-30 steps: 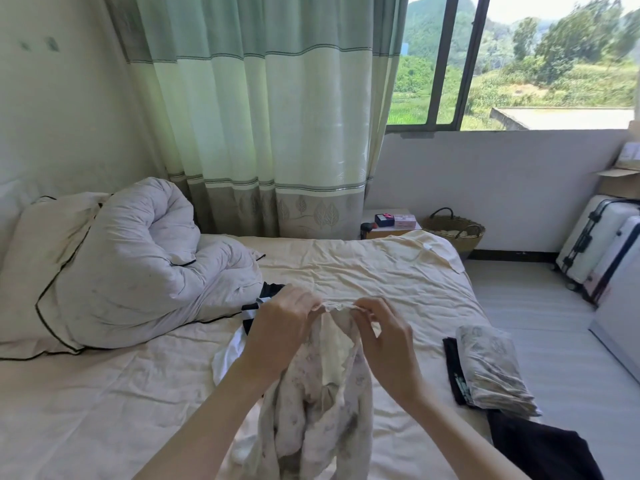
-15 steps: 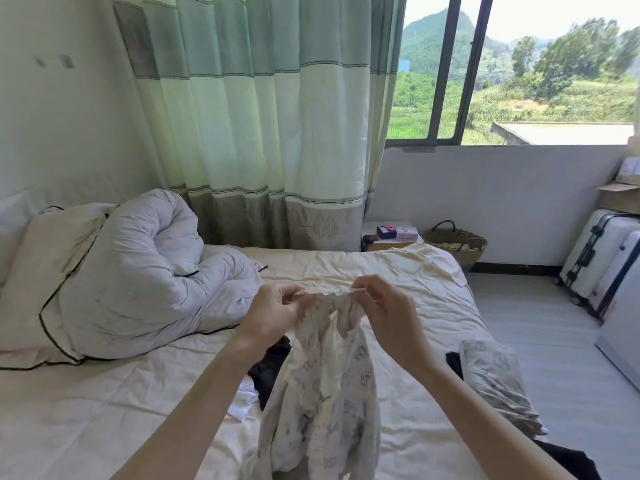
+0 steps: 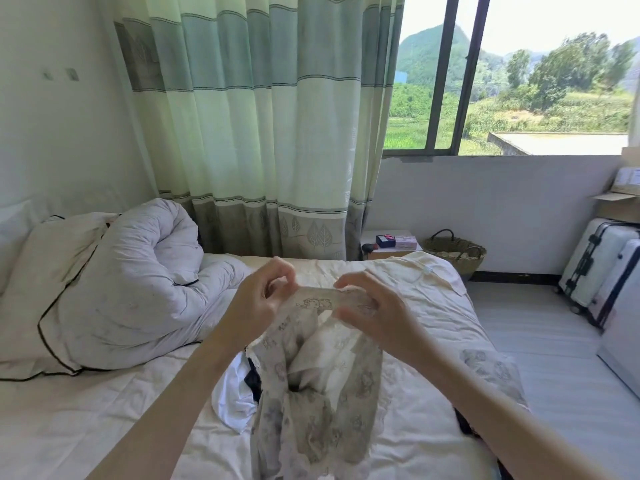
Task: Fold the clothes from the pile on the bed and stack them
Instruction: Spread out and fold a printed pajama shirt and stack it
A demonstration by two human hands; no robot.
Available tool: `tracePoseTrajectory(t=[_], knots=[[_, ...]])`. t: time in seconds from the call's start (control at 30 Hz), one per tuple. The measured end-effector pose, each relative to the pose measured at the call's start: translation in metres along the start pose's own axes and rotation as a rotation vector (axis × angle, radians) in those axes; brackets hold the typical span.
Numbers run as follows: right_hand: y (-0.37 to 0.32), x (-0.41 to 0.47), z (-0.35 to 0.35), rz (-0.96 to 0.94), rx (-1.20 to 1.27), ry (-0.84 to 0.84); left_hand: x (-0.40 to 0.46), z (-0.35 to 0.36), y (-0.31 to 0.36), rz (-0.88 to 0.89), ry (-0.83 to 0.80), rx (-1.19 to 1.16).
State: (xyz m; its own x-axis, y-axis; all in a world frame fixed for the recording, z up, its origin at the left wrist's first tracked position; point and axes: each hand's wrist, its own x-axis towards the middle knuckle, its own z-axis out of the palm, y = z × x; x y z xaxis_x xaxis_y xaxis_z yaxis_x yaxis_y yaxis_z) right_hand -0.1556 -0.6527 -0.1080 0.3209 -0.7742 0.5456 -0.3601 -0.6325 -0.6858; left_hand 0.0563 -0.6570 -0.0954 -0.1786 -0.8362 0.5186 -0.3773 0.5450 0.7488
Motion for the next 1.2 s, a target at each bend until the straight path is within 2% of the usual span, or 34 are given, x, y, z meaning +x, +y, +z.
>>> tracePoseTrajectory(t=[0.07,0.17,0.27,0.4,0.5,0.67,0.73,0.8,0.87,0.97,1.07,1.2], knots=[[0.005,0.002,-0.001,-0.126,-0.176,-0.022,-0.002,-0.004,0.004,0.098,-0.075,0.128],[0.011,0.007,-0.003,-0.318,-0.387,-0.018,-0.006,-0.004,0.004,0.267,-0.192,0.503],[0.014,0.010,-0.004,-0.457,-0.707,-0.009,-0.005,-0.001,0.008,0.382,-0.145,0.767],[0.013,0.021,-0.001,-0.557,-0.799,0.119,0.006,-0.012,0.025,0.423,-0.064,0.730],[0.006,0.041,-0.009,-0.566,-0.712,0.268,0.026,-0.026,0.048,0.406,-0.003,0.670],[0.007,0.046,-0.021,-0.361,-0.525,0.456,0.046,-0.053,0.065,0.300,0.140,0.595],[0.009,0.043,-0.018,-0.105,-0.378,0.468,0.046,-0.057,0.061,0.244,0.174,0.583],[0.009,0.041,-0.015,0.245,-0.071,0.377,0.044,-0.059,0.053,0.166,0.192,0.587],[0.008,0.038,-0.015,0.476,0.247,0.228,0.037,-0.063,0.041,0.090,0.183,0.593],[0.008,0.037,-0.021,0.634,0.458,0.084,0.020,-0.075,0.024,-0.038,0.170,0.563],[0.005,0.042,-0.026,0.732,0.776,-0.106,0.005,-0.087,0.014,-0.151,0.159,0.481],[0.003,0.053,-0.023,0.833,0.901,-0.341,-0.007,-0.104,0.008,-0.266,0.111,0.368]])
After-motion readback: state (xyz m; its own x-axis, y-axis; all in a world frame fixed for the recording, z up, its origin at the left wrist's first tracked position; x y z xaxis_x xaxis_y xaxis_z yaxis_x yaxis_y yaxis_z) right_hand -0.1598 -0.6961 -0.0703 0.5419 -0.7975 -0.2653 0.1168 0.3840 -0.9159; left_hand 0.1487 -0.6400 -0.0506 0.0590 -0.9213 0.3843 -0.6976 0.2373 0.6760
